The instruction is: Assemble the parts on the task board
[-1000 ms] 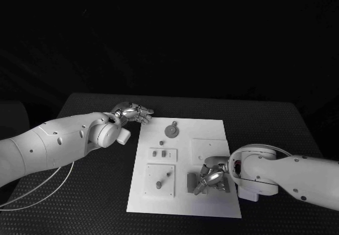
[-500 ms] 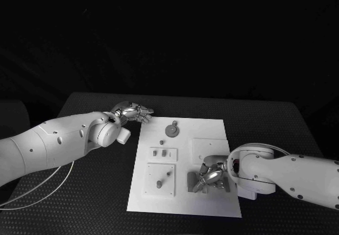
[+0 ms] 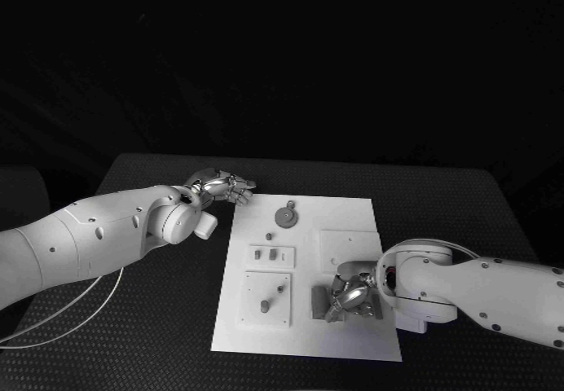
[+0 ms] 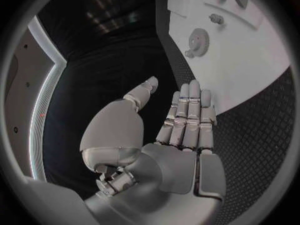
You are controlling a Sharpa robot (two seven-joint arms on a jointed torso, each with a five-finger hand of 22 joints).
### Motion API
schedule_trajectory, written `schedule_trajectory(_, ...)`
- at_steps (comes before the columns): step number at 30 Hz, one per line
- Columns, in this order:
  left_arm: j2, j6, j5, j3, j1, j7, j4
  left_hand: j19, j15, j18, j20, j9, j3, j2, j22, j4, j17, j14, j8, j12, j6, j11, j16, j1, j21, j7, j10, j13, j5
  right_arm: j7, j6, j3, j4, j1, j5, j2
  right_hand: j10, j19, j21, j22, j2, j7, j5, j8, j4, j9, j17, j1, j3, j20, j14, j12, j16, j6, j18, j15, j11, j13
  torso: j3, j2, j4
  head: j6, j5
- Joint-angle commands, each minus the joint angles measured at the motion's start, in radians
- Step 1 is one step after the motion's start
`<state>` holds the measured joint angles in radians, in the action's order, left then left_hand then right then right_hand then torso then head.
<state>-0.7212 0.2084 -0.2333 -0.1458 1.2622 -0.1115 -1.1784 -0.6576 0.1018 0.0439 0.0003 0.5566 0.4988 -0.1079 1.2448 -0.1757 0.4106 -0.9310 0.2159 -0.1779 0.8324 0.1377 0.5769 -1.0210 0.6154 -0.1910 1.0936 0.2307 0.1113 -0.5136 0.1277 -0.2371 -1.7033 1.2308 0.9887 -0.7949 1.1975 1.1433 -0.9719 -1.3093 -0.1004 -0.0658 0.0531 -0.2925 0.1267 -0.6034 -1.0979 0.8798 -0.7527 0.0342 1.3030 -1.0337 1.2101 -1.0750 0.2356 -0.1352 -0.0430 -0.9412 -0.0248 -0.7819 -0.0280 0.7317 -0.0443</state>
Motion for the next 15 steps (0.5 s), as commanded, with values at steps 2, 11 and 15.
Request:
schedule_trajectory(2,0.000,-0.018,0.004,0.000,0.000,-0.010,-0.003,-0.009,-0.001,0.011,0.000,-0.001,0.001,0.003,0.001,0.008,0.002,-0.007,0.007,-0.005,-0.004,-0.003,-0.005,0.008,-0.006,0.000,-0.007,-0.001,-0.004,-0.012,0.000,0.002,0.009,0.000,0.039,0.003,0.010,0.003,-0.008,-0.012,-0.022,-0.002,-0.003,-0.003,0.022,-0.002,-0.002,0.002,0.000,-0.001,0.004,-0.003,-0.005,-0.012,0.026,-0.005,0.000,-0.003,-0.0001,0.000,-0.0002,0.000,0.000)
schedule_trajectory(11,0.000,-0.019,0.004,0.000,0.000,-0.008,-0.003,-0.009,-0.001,0.011,0.000,-0.002,0.001,0.004,0.002,0.008,0.003,-0.007,0.007,-0.006,-0.005,-0.003,-0.006,0.008,-0.007,0.000,-0.007,-0.002,-0.004,-0.025,-0.021,0.002,0.013,-0.003,0.042,0.008,0.014,0.005,-0.008,-0.010,-0.016,-0.001,-0.004,-0.003,0.025,-0.003,-0.001,-0.015,0.001,-0.005,0.006,-0.004,-0.008,-0.017,0.026,-0.005,-0.001,-0.007,-0.0003,0.000,-0.0001,0.001,-0.001)
schedule_trajectory(15,0.000,-0.019,0.004,0.000,0.000,-0.007,-0.002,-0.009,-0.001,0.011,0.000,-0.002,0.001,0.004,0.002,0.008,0.003,-0.008,0.007,-0.006,-0.005,-0.003,-0.006,0.008,-0.007,0.000,-0.007,-0.002,-0.004,-0.026,-0.020,0.002,0.014,-0.003,0.038,0.009,0.016,0.006,-0.008,-0.009,-0.021,-0.001,-0.004,-0.003,0.014,-0.003,-0.002,-0.035,0.006,-0.006,0.007,-0.004,-0.009,-0.019,0.026,-0.005,-0.001,-0.008,-0.0003,0.000,0.0000,0.002,0.000)
